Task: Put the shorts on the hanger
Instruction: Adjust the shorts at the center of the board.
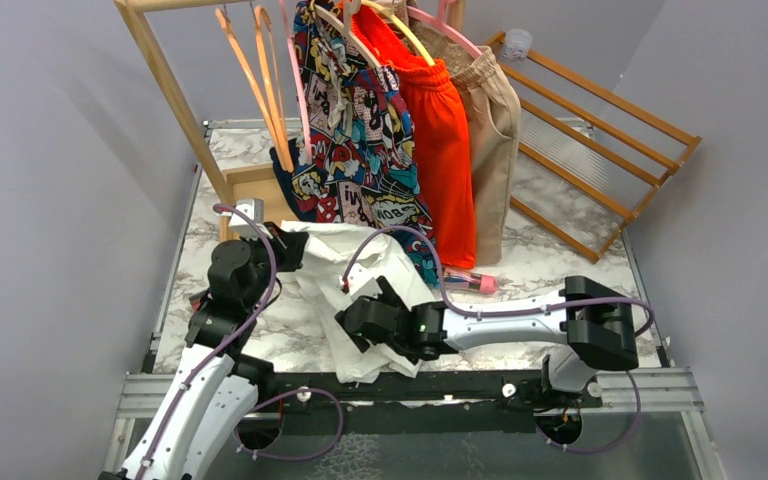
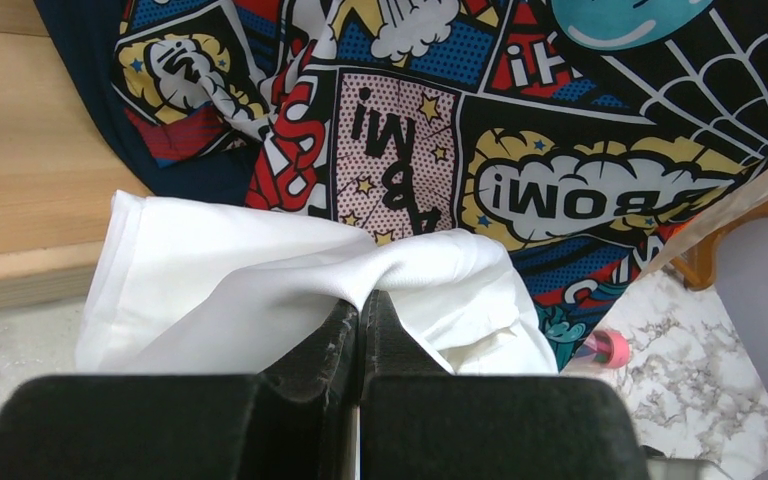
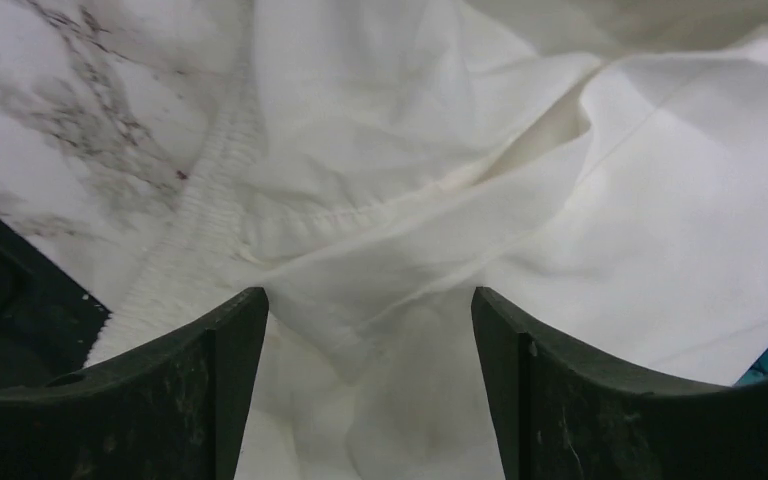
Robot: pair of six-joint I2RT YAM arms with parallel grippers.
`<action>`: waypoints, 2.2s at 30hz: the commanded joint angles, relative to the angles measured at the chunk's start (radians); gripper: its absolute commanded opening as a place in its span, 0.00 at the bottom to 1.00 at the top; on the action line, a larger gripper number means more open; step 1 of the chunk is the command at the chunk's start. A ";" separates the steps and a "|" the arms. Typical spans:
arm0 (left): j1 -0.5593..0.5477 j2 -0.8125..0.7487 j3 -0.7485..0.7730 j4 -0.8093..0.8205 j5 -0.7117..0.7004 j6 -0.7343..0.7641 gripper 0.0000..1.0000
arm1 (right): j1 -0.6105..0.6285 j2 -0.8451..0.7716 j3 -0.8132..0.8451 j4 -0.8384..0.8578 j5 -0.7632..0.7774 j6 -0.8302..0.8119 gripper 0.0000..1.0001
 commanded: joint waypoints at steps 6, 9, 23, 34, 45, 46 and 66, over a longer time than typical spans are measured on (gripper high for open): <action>-0.019 -0.011 0.005 0.028 -0.006 0.021 0.00 | 0.009 0.007 0.024 -0.160 0.211 0.103 0.32; -0.022 -0.008 0.010 0.030 0.019 0.019 0.00 | 0.008 -0.048 0.017 -0.187 0.234 0.103 0.11; -0.134 0.112 0.103 0.211 0.329 -0.100 0.00 | 0.008 -0.627 -0.092 -0.434 0.367 0.115 0.01; -0.522 0.267 0.144 0.243 0.053 -0.048 0.00 | 0.008 -0.826 -0.152 -0.465 0.215 -0.016 0.01; -0.556 0.232 0.454 0.159 0.041 0.078 0.00 | 0.008 -0.908 0.095 -0.388 -0.038 -0.252 0.01; -0.557 0.232 0.510 0.143 0.041 0.099 0.00 | 0.008 -0.900 0.144 -0.385 -0.061 -0.279 0.01; -0.556 0.483 1.032 0.061 -0.138 0.384 0.00 | 0.008 -0.711 0.443 -0.090 -0.060 -0.709 0.01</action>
